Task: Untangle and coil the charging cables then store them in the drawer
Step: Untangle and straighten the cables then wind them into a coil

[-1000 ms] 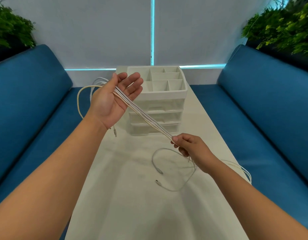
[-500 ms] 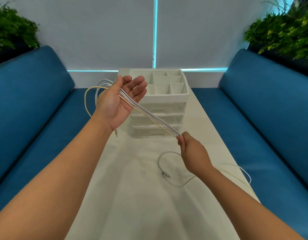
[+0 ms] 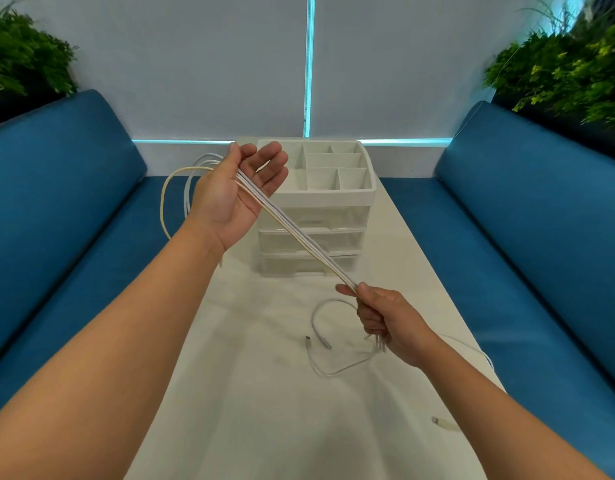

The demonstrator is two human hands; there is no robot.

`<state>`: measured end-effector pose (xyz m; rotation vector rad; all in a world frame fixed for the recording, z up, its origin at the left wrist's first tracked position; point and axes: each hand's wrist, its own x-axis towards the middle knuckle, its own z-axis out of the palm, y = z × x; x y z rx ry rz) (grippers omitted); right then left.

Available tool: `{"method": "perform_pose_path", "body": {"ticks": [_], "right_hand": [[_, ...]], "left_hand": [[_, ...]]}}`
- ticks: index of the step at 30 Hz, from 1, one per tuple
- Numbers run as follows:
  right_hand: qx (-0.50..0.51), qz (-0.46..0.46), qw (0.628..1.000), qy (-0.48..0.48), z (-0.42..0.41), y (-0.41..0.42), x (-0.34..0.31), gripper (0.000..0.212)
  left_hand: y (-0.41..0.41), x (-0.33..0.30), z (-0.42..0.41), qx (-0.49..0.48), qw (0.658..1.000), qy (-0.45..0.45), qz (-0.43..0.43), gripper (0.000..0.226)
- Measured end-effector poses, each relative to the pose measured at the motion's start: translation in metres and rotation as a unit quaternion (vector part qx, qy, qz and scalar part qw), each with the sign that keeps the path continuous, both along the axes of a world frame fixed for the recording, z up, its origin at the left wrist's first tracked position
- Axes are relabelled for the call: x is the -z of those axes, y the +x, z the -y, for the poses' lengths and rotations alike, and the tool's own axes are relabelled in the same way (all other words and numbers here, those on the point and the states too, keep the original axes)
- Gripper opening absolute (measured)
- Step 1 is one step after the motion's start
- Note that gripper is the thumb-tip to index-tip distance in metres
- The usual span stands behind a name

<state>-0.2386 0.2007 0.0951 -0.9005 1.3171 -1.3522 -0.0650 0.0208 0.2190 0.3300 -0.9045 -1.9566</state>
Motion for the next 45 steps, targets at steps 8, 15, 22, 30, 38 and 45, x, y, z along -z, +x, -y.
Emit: {"method": "perform_pose_path", "body": {"ticks": [8, 15, 22, 30, 38, 45], "right_hand": [[0.026, -0.078, 0.997, -0.011, 0.002, 0.005, 0.0, 0.018], [0.069, -0.23, 0.971, -0.001, 0.006, 0.011, 0.006, 0.029], [0.067, 0.019, 0.998, 0.011, 0.005, 0.011, 0.002, 0.04], [0.011, -0.206, 0.978, 0.02, 0.001, 0.007, 0.01, 0.052], [-0.124, -0.169, 0.977, -0.041, 0.035, 0.014, -0.057, 0.046], [-0.077, -0.143, 0.982, -0.097, 0.067, 0.045, -0.088, 0.028]], "left_hand": [[0.003, 0.002, 0.007, -0.012, 1.0, 0.02, 0.01, 0.034], [-0.004, -0.009, 0.004, 0.005, 1.0, 0.01, -0.001, 0.035], [-0.003, -0.001, 0.009, 0.044, 0.999, 0.008, 0.014, 0.039], [-0.004, -0.005, 0.001, 0.038, 0.999, 0.011, 0.036, 0.04], [-0.024, -0.015, -0.016, 0.095, 0.995, -0.009, 0.031, 0.039], [-0.026, -0.017, -0.013, 0.09, 0.996, -0.005, 0.026, 0.038]]}}
